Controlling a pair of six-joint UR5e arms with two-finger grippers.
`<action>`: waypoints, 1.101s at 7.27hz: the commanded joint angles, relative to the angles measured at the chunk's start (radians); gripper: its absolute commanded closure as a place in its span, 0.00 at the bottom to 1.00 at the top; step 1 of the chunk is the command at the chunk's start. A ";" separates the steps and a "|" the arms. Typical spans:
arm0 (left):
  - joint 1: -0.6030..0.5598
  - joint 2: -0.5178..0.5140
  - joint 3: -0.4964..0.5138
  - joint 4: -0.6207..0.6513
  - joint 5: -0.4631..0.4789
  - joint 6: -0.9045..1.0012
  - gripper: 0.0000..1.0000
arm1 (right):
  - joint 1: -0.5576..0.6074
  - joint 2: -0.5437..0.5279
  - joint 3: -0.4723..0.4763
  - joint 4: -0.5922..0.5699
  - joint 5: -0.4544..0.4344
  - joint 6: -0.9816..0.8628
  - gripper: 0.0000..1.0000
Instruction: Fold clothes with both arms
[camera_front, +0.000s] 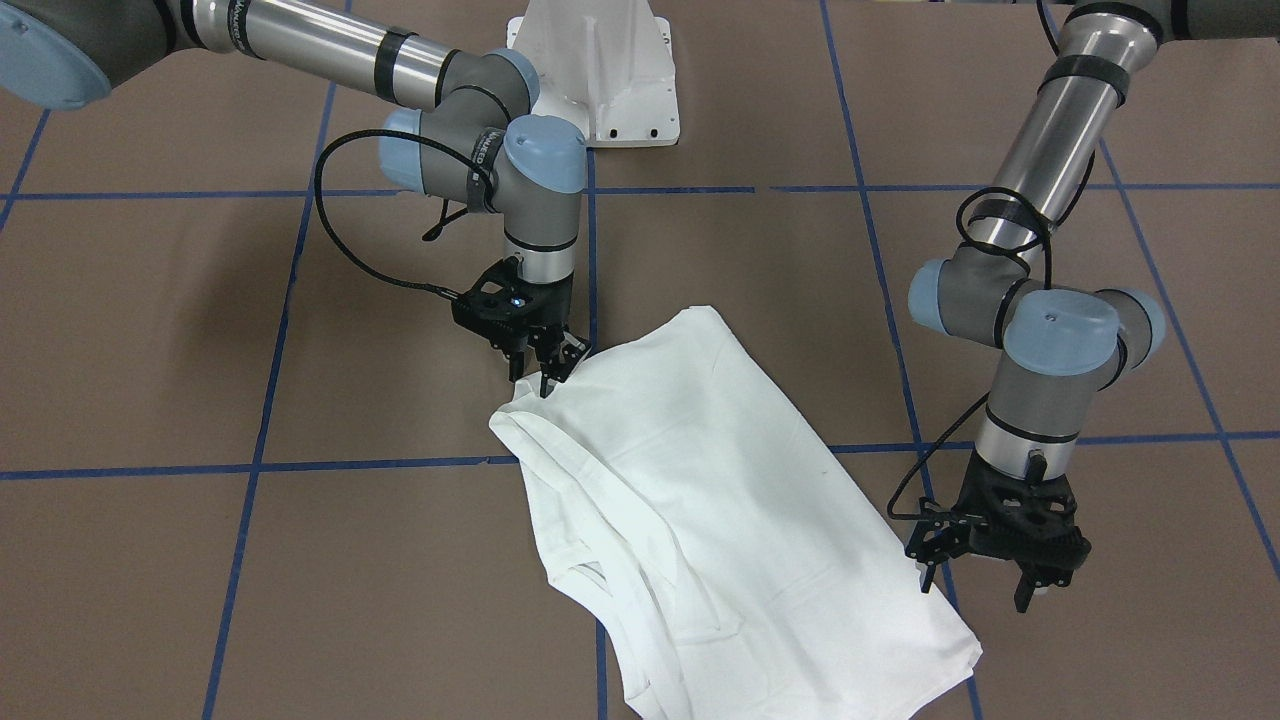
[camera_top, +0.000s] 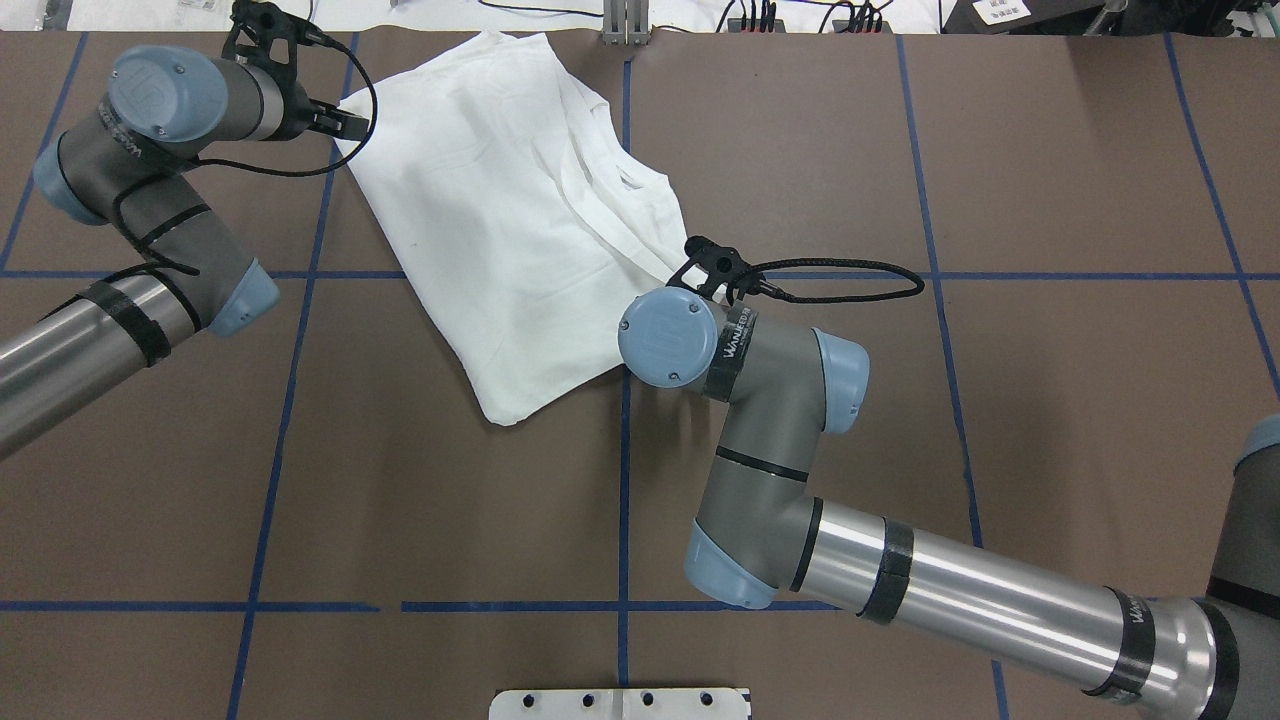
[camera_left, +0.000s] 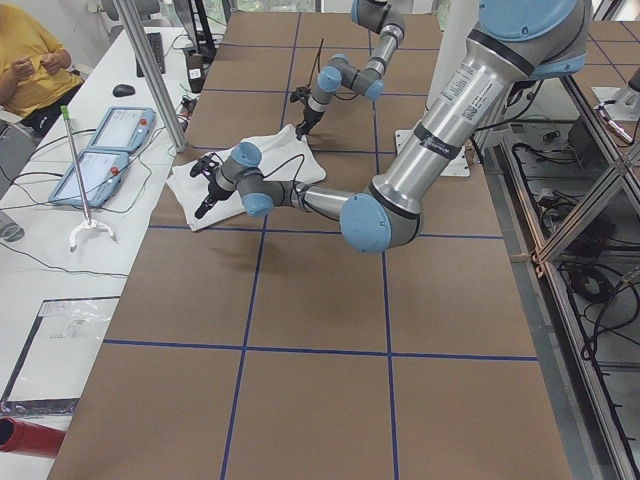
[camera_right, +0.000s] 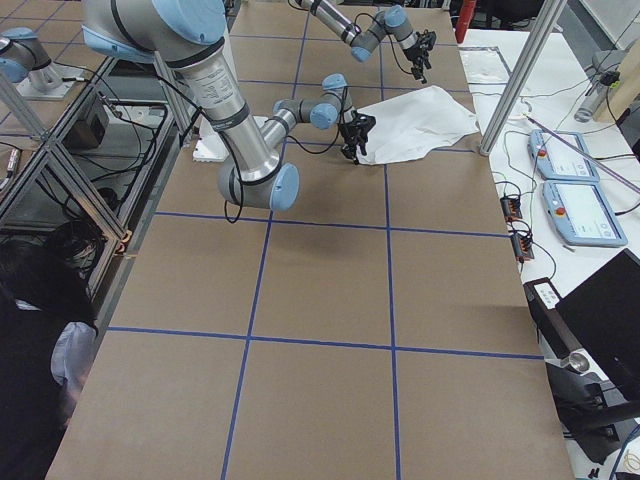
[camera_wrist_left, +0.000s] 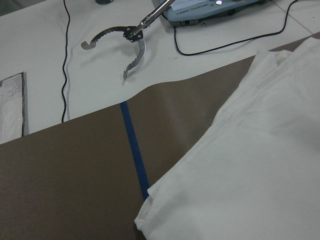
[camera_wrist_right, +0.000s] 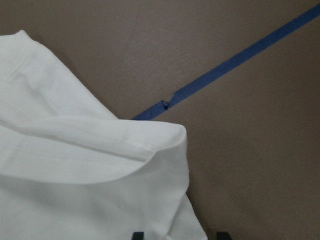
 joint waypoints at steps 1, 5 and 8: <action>0.000 0.000 0.000 -0.001 0.000 0.000 0.00 | 0.000 0.011 0.000 0.000 -0.002 -0.002 1.00; 0.002 0.008 0.000 -0.027 0.000 -0.003 0.00 | 0.040 -0.001 0.001 -0.001 -0.003 -0.094 1.00; 0.002 0.006 -0.006 -0.029 -0.002 -0.003 0.00 | 0.040 -0.021 0.029 -0.008 -0.005 -0.094 1.00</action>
